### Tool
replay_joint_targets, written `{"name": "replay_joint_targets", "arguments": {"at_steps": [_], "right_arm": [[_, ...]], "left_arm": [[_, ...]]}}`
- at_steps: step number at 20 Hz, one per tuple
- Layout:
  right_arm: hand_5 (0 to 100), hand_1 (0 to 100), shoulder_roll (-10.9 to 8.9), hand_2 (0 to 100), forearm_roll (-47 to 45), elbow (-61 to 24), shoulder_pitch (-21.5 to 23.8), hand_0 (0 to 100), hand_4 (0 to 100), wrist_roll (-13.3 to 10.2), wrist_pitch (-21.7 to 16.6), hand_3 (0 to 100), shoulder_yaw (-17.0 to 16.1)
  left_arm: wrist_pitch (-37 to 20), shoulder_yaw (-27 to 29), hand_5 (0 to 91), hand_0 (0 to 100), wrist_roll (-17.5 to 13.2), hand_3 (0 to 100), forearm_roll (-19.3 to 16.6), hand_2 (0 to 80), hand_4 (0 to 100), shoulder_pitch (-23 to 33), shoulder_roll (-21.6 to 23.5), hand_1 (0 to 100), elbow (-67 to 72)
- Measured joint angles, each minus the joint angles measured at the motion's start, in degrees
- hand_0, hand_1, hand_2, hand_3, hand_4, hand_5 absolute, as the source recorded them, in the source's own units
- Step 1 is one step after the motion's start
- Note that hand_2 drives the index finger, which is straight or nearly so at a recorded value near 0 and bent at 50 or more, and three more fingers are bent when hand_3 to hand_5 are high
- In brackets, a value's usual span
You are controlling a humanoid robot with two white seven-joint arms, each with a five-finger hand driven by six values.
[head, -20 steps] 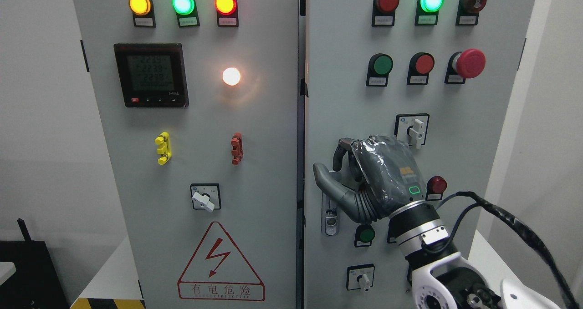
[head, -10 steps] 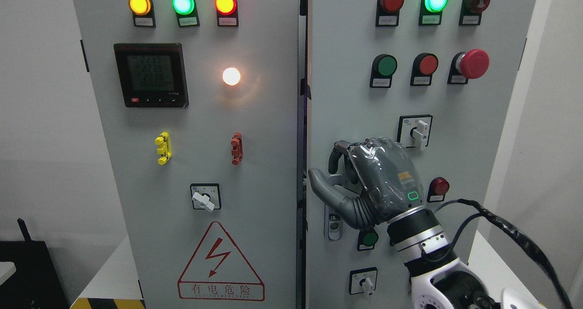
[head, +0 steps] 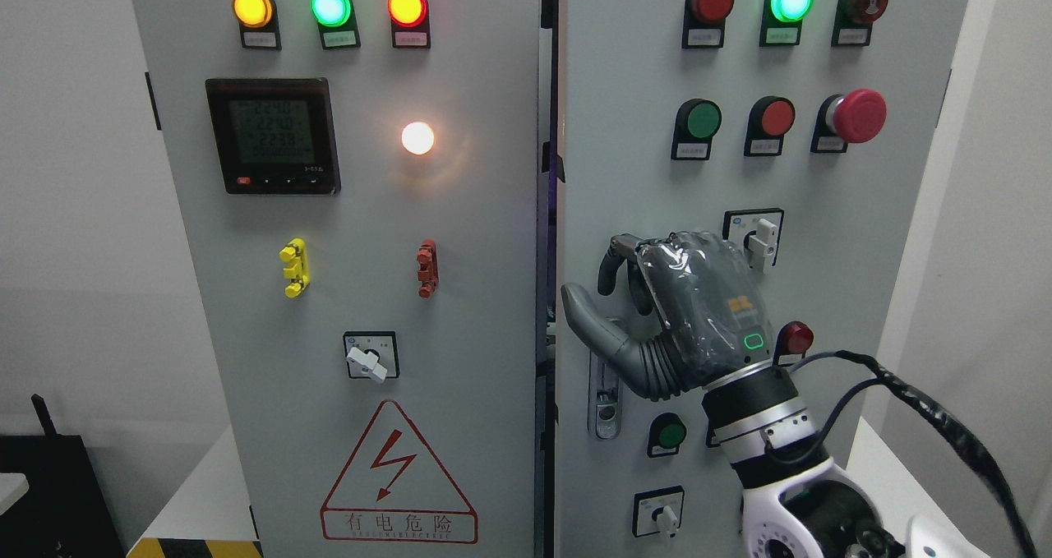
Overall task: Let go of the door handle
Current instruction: 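Swing the cabinet door open by pulling the handle with the right hand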
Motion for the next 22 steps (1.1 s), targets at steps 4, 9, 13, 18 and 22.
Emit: {"name": "replay_joint_targets", "arguments": {"at_steps": [4, 9, 13, 18, 22], "right_arm": [[99, 17, 0.76, 66, 2.0, 0.0, 0.9, 46, 100, 0.8, -1.6, 100, -1.4], [99, 17, 1.43, 66, 3.6, -0.2, 2.5, 46, 100, 1.0, -3.9, 100, -3.7], [99, 17, 2.0, 66, 5.0, -0.5, 4.2, 46, 100, 0.8, -5.2, 100, -5.5], [99, 18, 3.27, 67, 7.0, -0.8, 6.2, 46, 100, 0.7, -7.1, 100, -7.5], [99, 19, 4.43, 71, 9.0, -1.0, 7.5, 46, 100, 0.6, -9.1, 100, -9.0]], "left_arm": [[0.0, 0.0, 0.0, 12, 0.0, 0, 0.0, 0.0, 0, 0.0, 0.0, 39, 0.0], [0.0, 0.0, 0.0, 12, 0.0, 0, 0.0, 0.0, 0, 0.0, 0.0, 39, 0.0], [0.0, 0.0, 0.0, 12, 0.0, 0, 0.0, 0.0, 0, 0.0, 0.0, 39, 0.0], [0.0, 0.0, 0.0, 12, 0.0, 0, 0.0, 0.0, 0, 0.0, 0.0, 39, 0.0], [0.0, 0.0, 0.0, 12, 0.0, 0, 0.0, 0.0, 0, 0.0, 0.0, 39, 0.0]]}}
